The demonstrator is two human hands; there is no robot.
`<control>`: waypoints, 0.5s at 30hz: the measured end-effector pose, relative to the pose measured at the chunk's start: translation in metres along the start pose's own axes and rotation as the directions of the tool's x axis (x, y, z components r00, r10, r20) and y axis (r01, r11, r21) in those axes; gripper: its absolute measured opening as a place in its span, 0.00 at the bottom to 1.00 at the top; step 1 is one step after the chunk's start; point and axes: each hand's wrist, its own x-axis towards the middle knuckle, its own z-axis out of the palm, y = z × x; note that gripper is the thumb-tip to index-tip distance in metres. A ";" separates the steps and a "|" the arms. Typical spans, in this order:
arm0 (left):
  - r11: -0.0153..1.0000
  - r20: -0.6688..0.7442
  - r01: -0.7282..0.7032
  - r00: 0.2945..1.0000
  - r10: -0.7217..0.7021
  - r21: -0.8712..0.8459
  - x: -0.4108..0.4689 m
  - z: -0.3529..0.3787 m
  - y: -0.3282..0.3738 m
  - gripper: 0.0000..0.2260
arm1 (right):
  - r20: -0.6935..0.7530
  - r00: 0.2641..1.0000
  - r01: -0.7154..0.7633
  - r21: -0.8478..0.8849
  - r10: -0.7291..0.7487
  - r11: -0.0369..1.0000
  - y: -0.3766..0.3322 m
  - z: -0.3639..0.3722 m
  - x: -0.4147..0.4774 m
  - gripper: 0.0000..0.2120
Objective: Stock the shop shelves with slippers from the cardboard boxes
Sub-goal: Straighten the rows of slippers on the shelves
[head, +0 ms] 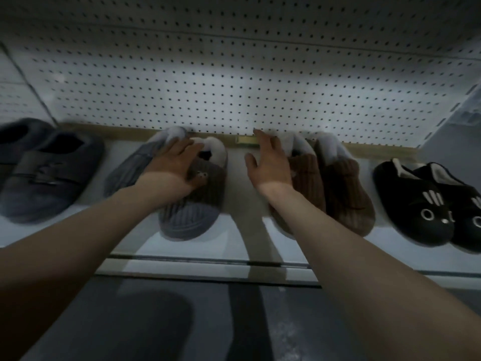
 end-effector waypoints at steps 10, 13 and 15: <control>0.972 0.113 0.235 0.967 -0.230 -0.032 -0.048 0.007 -0.094 0.43 | 0.305 0.952 -0.011 -0.097 0.041 0.995 -0.063 0.037 0.002 0.31; 0.966 0.136 0.252 0.960 -0.243 -0.053 -0.038 0.011 -0.110 0.39 | 0.339 0.939 -0.010 -0.121 0.051 0.993 -0.076 0.044 0.004 0.32; 0.964 0.161 0.240 0.962 -0.221 -0.112 -0.030 0.012 -0.118 0.38 | 0.356 0.934 0.006 -0.130 0.041 0.992 -0.084 0.051 0.004 0.32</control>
